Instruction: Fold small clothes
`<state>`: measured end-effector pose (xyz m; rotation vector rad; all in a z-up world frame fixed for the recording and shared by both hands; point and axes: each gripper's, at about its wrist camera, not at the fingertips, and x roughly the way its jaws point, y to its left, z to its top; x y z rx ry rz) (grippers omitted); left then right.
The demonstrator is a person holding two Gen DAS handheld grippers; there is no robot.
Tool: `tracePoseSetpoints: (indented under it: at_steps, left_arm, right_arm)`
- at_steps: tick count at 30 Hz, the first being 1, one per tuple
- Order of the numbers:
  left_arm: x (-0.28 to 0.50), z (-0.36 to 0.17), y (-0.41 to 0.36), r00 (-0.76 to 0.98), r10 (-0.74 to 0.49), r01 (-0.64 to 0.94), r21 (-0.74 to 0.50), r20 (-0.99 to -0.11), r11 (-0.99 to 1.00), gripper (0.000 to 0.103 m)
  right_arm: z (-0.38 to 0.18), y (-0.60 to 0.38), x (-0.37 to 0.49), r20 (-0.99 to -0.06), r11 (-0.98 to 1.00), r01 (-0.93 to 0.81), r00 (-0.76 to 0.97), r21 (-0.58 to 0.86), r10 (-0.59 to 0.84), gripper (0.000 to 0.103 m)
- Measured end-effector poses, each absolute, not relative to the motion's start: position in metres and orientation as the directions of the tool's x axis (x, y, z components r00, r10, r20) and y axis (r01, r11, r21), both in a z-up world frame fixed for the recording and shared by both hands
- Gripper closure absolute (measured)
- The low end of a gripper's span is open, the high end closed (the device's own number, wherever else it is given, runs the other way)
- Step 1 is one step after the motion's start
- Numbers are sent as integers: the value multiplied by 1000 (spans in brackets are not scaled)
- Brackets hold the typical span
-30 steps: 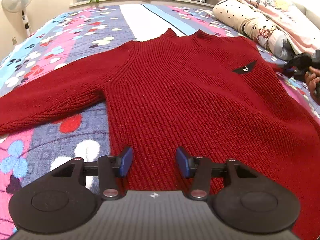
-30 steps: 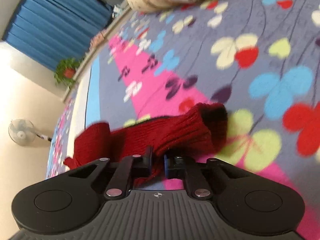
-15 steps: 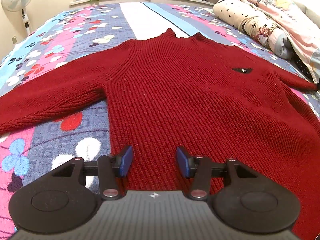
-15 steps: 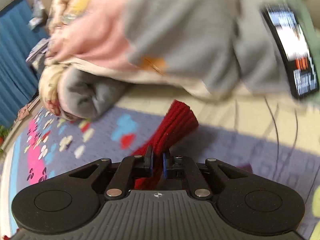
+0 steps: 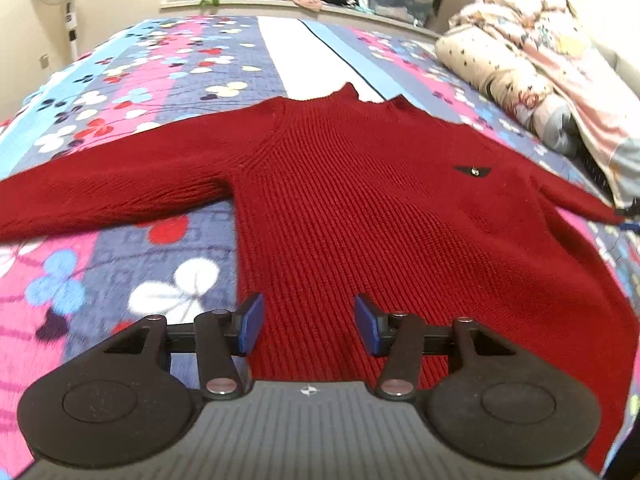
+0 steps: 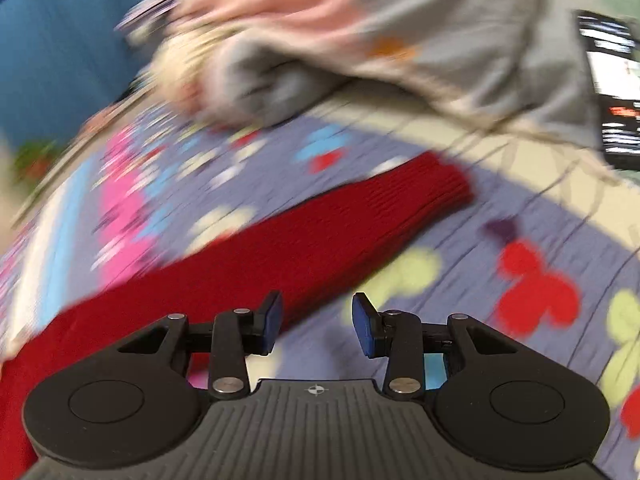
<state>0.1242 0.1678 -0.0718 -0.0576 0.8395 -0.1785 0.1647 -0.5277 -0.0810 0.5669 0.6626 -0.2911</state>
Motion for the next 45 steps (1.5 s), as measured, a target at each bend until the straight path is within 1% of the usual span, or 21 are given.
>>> tracePoseSetpoints:
  at_steps: [4, 6, 12, 17, 19, 21, 22, 23, 24, 27, 30, 31, 33, 34, 37, 39, 40, 41, 42, 44, 45]
  left_arm:
    - [91, -71, 174, 635, -180, 90, -160, -751, 983, 46]
    - [71, -74, 174, 613, -176, 72, -167, -770, 983, 44]
    - [16, -89, 173, 558, -104, 9, -119, -823, 993, 42]
    - [-3, -92, 174, 563, -78, -54, -131, -823, 990, 40]
    - [-6, -93, 173, 571, -64, -82, -134, -819, 987, 40]
    - [-8, -94, 171, 577, -53, -100, -134, -815, 986, 42]
    - [-8, -94, 170, 580, -54, -99, -136, -813, 986, 51]
    - [-9, -93, 168, 583, -73, -79, -146, -809, 986, 81]
    - [-9, -91, 165, 583, -98, -56, -160, -806, 985, 92]
    - [-17, -69, 162, 636, -93, -12, -131, -766, 991, 93]
    - [-38, -33, 171, 721, -174, 37, -213, -671, 976, 93]
    - [-45, -25, 174, 743, -176, 43, -216, -646, 975, 93]
    - [-48, -22, 177, 743, -132, 12, -184, -656, 983, 93]
    - [-44, -29, 180, 716, -108, -19, -174, -689, 985, 92]
    - [-29, -54, 177, 596, -33, -69, -92, -802, 993, 92]
    - [-28, -55, 173, 596, 34, -89, -24, -803, 996, 83]
    - [-29, -52, 173, 611, 42, -94, -20, -791, 995, 72]
    - [-29, -49, 173, 624, 39, -96, -26, -781, 995, 69]
    - [-28, -48, 172, 630, 33, -96, -36, -776, 995, 69]
    - [-23, -49, 167, 622, 20, -85, -42, -782, 996, 69]
    - [-23, -51, 164, 616, 18, -77, -37, -788, 996, 69]
  right_arm:
    - [-69, -468, 129, -664, 900, 174, 732, 399, 153, 51]
    - [-69, -443, 112, -682, 919, 89, 699, 384, 217, 42]
    - [-92, -395, 81, -760, 966, 20, 622, 258, 190, 39]
    - [-108, -365, 64, -788, 991, -9, 607, 131, 109, 39]
    - [-107, -359, 61, -788, 991, -10, 605, 136, 115, 45]
    - [-107, -359, 58, -782, 989, -36, 607, 147, 138, 77]
    - [-104, -357, 55, -778, 987, -50, 610, 151, 150, 82]
    - [-100, -358, 51, -774, 986, -53, 614, 159, 158, 85]
    - [-97, -358, 49, -768, 984, -52, 618, 170, 165, 86]
    - [-70, -365, 34, -719, 976, -26, 672, 217, 178, 88]
    - [-31, -377, 2, -653, 957, 26, 737, 288, 176, 93]
    - [-21, -378, -13, -633, 959, 40, 758, 281, 155, 97]
    - [-24, -377, -26, -655, 967, 62, 746, 248, 121, 97]
    - [-38, -377, -25, -690, 967, 82, 715, 242, 112, 97]
    - [-88, -379, -12, -808, 969, 162, 587, 184, 55, 95]
    - [-93, -380, -12, -809, 966, 199, 587, 167, 19, 90]
    - [-88, -379, -13, -786, 967, 198, 618, 163, 6, 90]
    - [-84, -378, -14, -768, 971, 188, 640, 150, -5, 85]
    - [-81, -377, -15, -754, 974, 180, 657, 136, -16, 72]
    - [-81, -376, -13, -748, 977, 178, 663, 119, -30, 57]
    - [-84, -376, -9, -758, 977, 172, 652, 127, -16, 57]
